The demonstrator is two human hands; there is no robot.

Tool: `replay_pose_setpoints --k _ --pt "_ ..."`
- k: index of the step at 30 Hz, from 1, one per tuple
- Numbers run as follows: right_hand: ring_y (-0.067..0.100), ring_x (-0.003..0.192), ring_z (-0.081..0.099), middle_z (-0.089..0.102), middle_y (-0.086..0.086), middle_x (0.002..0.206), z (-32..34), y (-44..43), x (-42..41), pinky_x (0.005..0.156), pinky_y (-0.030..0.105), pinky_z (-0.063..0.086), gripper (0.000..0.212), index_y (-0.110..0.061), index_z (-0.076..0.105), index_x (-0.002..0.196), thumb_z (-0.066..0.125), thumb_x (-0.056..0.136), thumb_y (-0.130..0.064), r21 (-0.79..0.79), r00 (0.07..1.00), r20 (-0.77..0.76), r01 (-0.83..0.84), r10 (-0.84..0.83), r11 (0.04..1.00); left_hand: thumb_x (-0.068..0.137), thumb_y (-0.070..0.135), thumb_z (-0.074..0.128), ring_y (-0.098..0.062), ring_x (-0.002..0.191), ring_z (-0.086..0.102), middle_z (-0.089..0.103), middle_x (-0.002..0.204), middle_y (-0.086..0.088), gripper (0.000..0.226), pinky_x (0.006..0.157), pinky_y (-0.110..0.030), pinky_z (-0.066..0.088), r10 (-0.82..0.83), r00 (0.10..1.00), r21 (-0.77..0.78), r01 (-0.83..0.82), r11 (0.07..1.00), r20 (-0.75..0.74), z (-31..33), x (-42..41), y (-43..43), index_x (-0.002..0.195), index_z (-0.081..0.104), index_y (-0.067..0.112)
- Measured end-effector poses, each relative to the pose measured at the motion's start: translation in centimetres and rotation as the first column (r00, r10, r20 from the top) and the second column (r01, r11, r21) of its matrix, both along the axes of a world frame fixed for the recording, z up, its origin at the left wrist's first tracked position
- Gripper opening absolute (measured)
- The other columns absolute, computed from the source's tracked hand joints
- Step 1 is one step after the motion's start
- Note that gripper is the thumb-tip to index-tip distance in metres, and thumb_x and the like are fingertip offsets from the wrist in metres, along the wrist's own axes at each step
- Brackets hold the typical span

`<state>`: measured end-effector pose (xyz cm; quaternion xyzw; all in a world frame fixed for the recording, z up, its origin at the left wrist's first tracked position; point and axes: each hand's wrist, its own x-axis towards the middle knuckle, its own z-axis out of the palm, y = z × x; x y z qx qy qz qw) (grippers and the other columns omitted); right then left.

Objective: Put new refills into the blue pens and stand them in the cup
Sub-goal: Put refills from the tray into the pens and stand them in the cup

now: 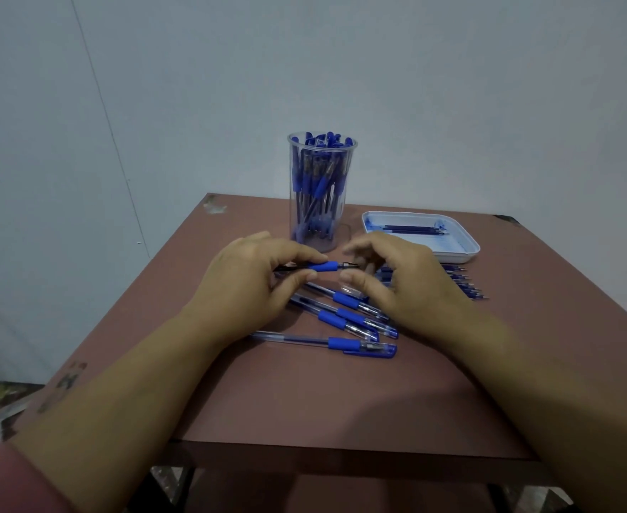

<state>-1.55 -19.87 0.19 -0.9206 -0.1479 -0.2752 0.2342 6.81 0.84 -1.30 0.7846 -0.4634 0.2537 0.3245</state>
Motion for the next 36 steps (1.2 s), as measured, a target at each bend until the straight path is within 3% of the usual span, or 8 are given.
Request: replay_pose_setpoints --k 5,10,14,17,25,28,31,36 --pt "0.006 0.075 0.052 0.061 -0.003 0.084 -0.1 0.5 0.3 0.069 0.006 0.038 0.008 -0.013 0.067 0.095 0.063 0.092 -0.019 -0.03 0.999 0.028 0.034 -0.034 0.999 0.083 0.024 0.076 -0.008 0.071 0.053 0.07 0.086 0.014 0.026 0.065 -0.028 0.047 0.019 0.999 0.01 -0.019 1.0 0.025 0.0 0.0 0.1 0.108 0.073 0.031" --pt "-0.002 0.079 0.052 0.058 -0.016 0.08 0.3 0.3 0.2 0.067 0.007 0.038 0.006 -0.02 0.067 0.094 0.063 0.092 -0.024 0.044 0.994 -0.102 0.05 -0.046 0.998 0.084 0.028 0.073 -0.01 0.072 0.055 0.071 0.09 0.015 0.024 0.067 -0.029 0.047 0.031 0.999 0.038 -0.033 0.999 0.038 -0.1 -0.1 0.0 0.108 0.073 0.033" --pt "0.004 0.09 0.037 0.049 -0.02 0.093 0.5 -1.4 0.3 0.086 0.023 0.037 0.031 -0.033 0.068 0.115 0.06 0.088 -0.047 -0.235 0.959 -0.207 0.143 -0.193 0.961 0.083 0.027 0.075 -0.008 0.073 0.054 0.066 0.083 0.016 0.027 0.066 -0.028 0.047 0.067 0.998 0.028 -0.067 0.997 -0.011 -0.3 0.3 0.3 0.108 0.073 0.036" --pt "0.011 0.098 0.036 0.047 -0.014 0.102 0.7 -1.6 0.4 0.091 0.035 0.037 0.037 -0.036 0.069 0.115 0.056 0.086 -0.056 -0.342 0.917 -0.298 0.155 -0.264 0.927 0.082 0.027 0.076 -0.007 0.071 0.054 0.055 0.077 0.026 0.027 0.063 -0.023 0.044 0.081 0.997 0.035 -0.081 0.996 -0.014 -0.3 0.5 0.3 0.107 0.072 0.036" --pt "0.009 0.105 0.041 0.056 -0.013 0.107 0.9 -1.4 0.9 0.096 0.038 0.037 0.013 -0.033 0.07 0.095 0.066 0.087 -0.042 -0.17 0.927 -0.325 0.137 -0.187 0.976 0.083 0.029 0.074 -0.006 0.07 0.052 0.056 0.075 0.02 0.026 0.063 -0.014 0.036 0.093 0.995 0.05 -0.091 0.995 -0.028 -0.2 0.5 0.4 0.107 0.072 0.038" --pt "0.001 0.09 0.056 0.064 -0.013 0.09 1.4 -1.6 0.3 0.081 0.023 0.046 0.003 -0.032 0.064 0.094 0.063 0.092 -0.031 0.026 0.93 -0.343 0.15 -0.132 0.988 0.084 0.029 0.073 -0.006 0.071 0.052 0.057 0.075 0.017 0.026 0.063 -0.014 0.036 0.101 0.994 0.05 -0.099 0.994 -0.043 -0.2 0.6 0.4 0.108 0.072 0.039" --pt "-0.012 0.082 0.055 0.062 -0.018 0.085 1.8 -1.5 -0.1 0.069 0.004 0.039 0.007 -0.029 0.063 0.096 0.062 0.094 -0.023 0.073 0.944 -0.316 0.119 -0.091 0.99 0.083 0.027 0.074 -0.005 0.071 0.051 0.049 0.073 0.026 0.027 0.064 -0.012 0.036 0.112 0.993 0.051 -0.111 0.993 -0.032 -0.1 0.6 0.3 0.108 0.072 0.037" --pt "-0.012 0.085 0.052 0.059 -0.019 0.087 1.5 -0.6 -0.1 0.069 0.004 0.039 0.007 -0.028 0.066 0.098 0.062 0.093 -0.025 0.049 0.959 -0.276 0.086 -0.07 0.995 0.083 0.027 0.075 -0.005 0.07 0.052 0.058 0.076 0.024 0.025 0.064 -0.015 0.037 0.076 0.997 0.048 -0.076 0.996 -0.013 -0.2 0.4 0.0 0.107 0.073 0.035"
